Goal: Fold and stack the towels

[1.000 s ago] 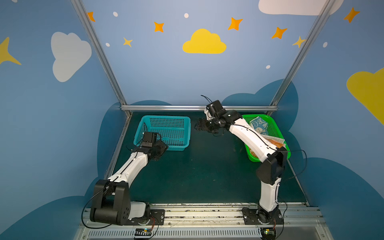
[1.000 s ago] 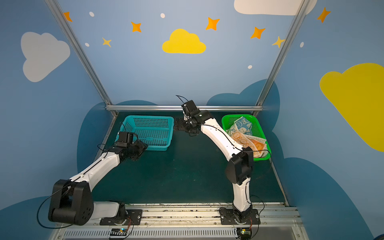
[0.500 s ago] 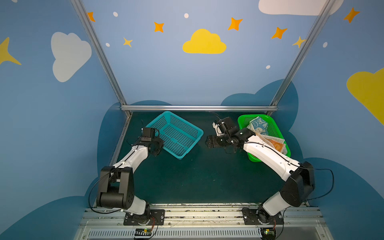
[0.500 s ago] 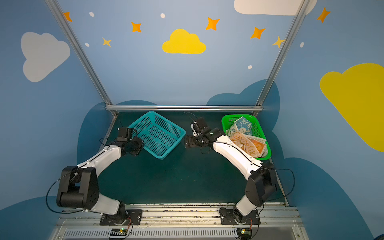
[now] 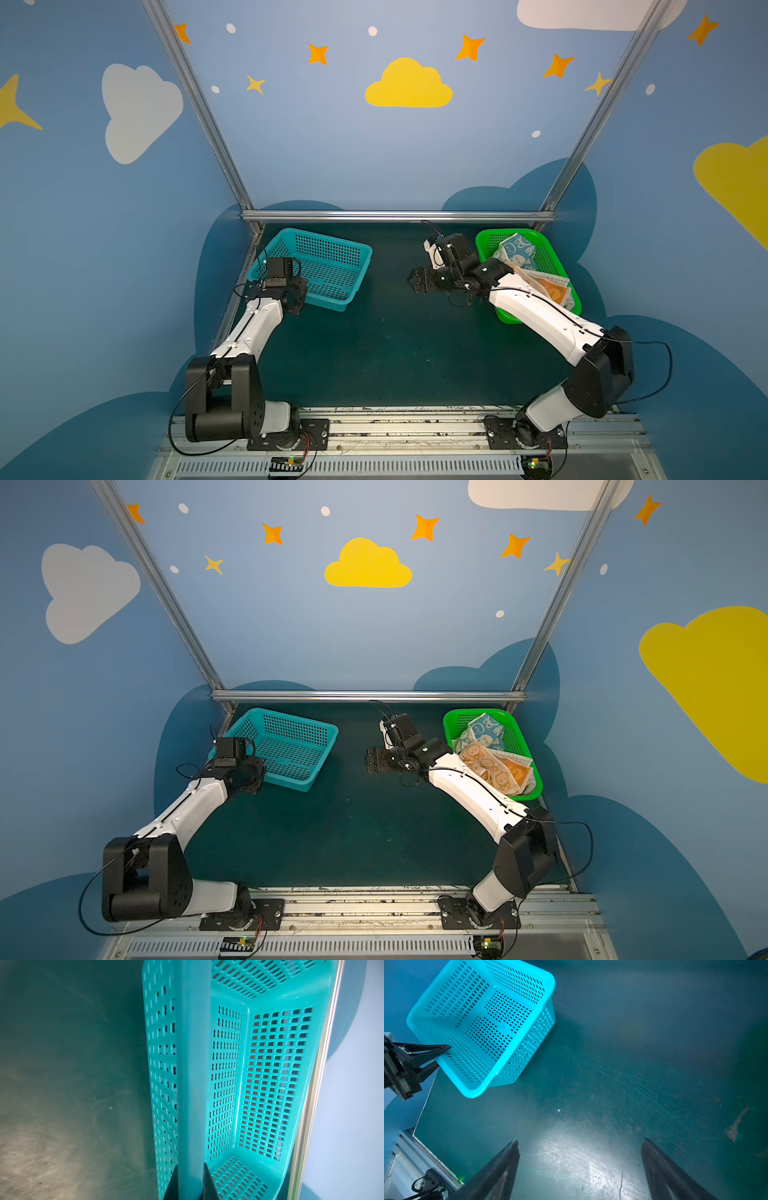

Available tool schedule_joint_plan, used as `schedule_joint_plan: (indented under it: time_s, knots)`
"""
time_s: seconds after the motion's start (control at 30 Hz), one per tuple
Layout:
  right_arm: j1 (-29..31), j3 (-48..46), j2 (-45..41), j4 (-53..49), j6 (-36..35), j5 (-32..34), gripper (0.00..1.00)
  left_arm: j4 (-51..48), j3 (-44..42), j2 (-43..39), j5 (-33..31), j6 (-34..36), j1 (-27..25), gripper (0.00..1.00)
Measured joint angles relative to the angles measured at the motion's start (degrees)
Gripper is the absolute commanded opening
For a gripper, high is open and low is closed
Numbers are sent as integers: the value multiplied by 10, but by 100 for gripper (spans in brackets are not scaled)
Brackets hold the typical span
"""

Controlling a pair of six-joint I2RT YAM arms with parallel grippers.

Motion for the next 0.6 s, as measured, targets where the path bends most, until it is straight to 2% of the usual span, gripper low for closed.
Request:
schedule_joint_plan:
  time_s: [0.33, 0.6]
  knots:
    - [3, 0, 2, 1, -25, -16, 91, 52, 31, 83, -49, -76, 10, 4]
    - [3, 3, 12, -15, -37, -30, 91, 56, 98, 141, -70, -106, 9, 4]
